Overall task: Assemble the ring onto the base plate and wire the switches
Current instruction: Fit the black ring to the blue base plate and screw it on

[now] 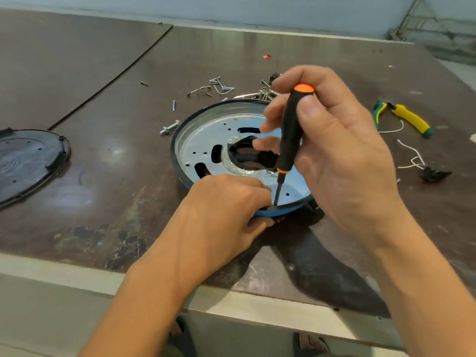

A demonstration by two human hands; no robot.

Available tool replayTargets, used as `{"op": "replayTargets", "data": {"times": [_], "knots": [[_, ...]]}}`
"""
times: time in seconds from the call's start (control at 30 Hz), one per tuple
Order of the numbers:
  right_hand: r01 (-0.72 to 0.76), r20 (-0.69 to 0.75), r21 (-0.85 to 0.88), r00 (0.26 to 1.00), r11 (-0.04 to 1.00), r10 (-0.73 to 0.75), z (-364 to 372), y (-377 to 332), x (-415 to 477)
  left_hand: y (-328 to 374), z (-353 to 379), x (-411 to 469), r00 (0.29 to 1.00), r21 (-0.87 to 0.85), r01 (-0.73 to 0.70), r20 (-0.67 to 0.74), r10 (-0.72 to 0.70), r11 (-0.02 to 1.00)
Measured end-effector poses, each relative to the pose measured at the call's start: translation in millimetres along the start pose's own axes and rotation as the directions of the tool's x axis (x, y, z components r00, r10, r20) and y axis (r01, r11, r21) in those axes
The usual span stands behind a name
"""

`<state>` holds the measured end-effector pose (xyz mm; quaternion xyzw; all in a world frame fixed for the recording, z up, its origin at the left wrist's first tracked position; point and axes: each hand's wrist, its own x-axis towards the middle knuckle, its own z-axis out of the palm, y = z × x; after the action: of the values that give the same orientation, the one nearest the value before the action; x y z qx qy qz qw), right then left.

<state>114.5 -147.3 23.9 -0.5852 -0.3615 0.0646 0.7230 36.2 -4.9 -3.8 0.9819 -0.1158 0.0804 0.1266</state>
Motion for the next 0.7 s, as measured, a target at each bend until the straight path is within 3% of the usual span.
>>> {"op": "replayTargets", "data": {"times": [0.13, 0.4, 0.6, 0.7], "knots": [[0.086, -0.091, -0.021, 0.992, 0.996, -0.088, 0.6, -1.3, -3.5, -1.3, 1.0, 0.2, 1.0, -0.002, -0.015, -0.015, 0.015, 1.0], [-0.066, 0.019, 0.177, 0.998, 0.982, 0.064, 1.2, -6.6, 1.7, -2.1, 2.0, 0.6, 0.999, 0.01, -0.021, -0.028, 0.021, 1.0], [0.077, -0.136, 0.089, 0.989, 0.993, -0.064, -1.4, -6.0, -4.2, -2.9, 2.4, 0.2, 0.999, -0.003, -0.024, -0.032, 0.024, 1.0], [0.063, -0.142, 0.075, 0.989, 0.995, -0.052, -0.7, -7.3, -2.5, -2.2, 2.0, 0.5, 0.999, 0.0, -0.022, -0.031, 0.022, 1.0]]}}
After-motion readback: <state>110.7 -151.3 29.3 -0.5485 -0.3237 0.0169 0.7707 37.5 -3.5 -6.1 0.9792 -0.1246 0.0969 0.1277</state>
